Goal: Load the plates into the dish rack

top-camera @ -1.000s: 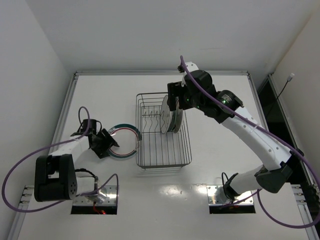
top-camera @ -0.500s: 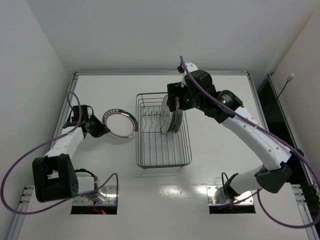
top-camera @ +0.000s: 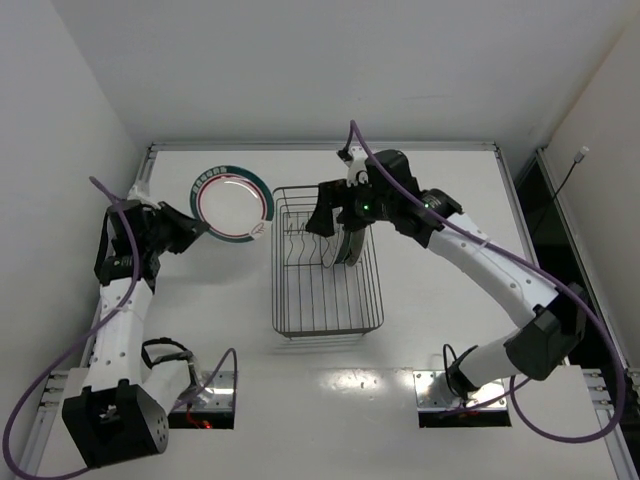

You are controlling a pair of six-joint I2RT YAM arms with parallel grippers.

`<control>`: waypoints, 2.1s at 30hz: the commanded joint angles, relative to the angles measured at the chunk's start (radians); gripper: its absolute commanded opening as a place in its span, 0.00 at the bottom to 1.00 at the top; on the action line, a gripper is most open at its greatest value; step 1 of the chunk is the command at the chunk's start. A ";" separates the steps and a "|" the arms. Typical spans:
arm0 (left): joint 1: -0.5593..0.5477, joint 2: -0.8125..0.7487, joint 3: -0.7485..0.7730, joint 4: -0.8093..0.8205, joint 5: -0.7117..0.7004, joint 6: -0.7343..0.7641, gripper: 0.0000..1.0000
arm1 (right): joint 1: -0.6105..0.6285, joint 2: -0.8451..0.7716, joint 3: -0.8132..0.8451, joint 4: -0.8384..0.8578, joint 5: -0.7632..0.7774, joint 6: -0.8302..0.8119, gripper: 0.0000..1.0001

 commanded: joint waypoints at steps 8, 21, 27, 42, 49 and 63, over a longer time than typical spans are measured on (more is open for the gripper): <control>-0.074 -0.090 -0.186 0.542 0.369 -0.324 0.00 | -0.051 0.063 -0.190 0.551 -0.373 0.260 1.00; -0.308 -0.079 -0.272 0.716 0.365 -0.426 0.00 | -0.051 0.166 -0.189 0.748 -0.419 0.410 0.40; -0.275 -0.047 -0.096 0.236 0.239 -0.097 0.61 | -0.051 0.068 -0.092 0.385 -0.131 0.251 0.00; -0.266 0.070 0.185 -0.258 -0.414 0.123 0.75 | 0.140 0.392 0.590 -0.589 0.842 0.175 0.00; -0.246 0.070 0.185 -0.277 -0.414 0.142 0.76 | 0.173 0.490 0.620 -0.656 0.966 0.208 0.00; -0.227 0.088 0.194 -0.286 -0.395 0.151 0.76 | 0.183 0.521 0.457 -0.458 0.683 0.217 0.03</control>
